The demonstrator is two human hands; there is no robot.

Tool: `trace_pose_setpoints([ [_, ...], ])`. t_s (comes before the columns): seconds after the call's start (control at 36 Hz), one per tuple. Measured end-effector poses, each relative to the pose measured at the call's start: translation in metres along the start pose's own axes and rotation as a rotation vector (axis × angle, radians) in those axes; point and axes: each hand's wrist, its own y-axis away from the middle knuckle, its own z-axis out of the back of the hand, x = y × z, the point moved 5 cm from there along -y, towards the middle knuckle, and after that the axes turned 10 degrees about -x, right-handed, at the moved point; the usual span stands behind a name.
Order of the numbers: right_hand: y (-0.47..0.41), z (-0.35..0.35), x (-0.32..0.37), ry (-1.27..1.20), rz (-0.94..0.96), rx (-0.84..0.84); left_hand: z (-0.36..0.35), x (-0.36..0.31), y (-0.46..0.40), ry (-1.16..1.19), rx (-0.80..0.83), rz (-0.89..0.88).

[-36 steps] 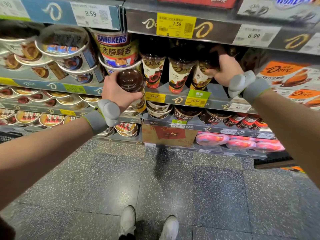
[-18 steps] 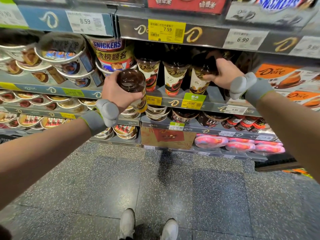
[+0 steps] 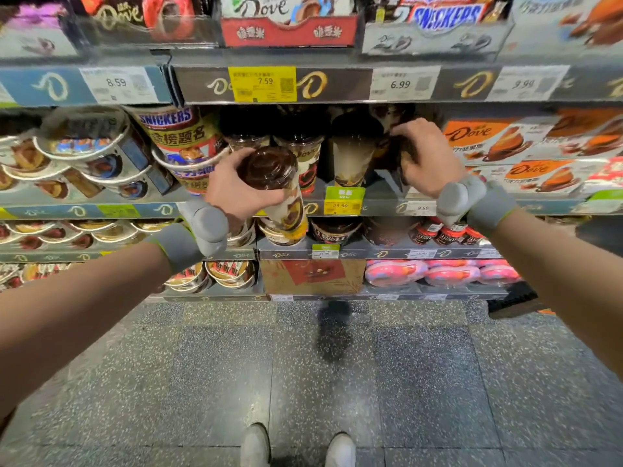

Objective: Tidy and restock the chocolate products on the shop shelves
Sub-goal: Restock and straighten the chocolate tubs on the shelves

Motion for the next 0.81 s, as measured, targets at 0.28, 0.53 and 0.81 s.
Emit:
trace_pose_setpoints([
  [0.28, 0.041, 0.010, -0.047, -0.036, -0.128, 0.003, -0.072, -0.069, 0.017, 0.049, 0.107, -0.156],
  [0.53, 0.058, -0.003, -0.074, -0.125, -0.263, 0.041, -0.111, -0.135, 0.021, 0.098, 0.118, -0.373],
  [0.81, 0.057, -0.015, -0.083, -0.149, -0.268, 0.039, -0.142, -0.147, 0.003, -0.065, 0.127, -0.458],
])
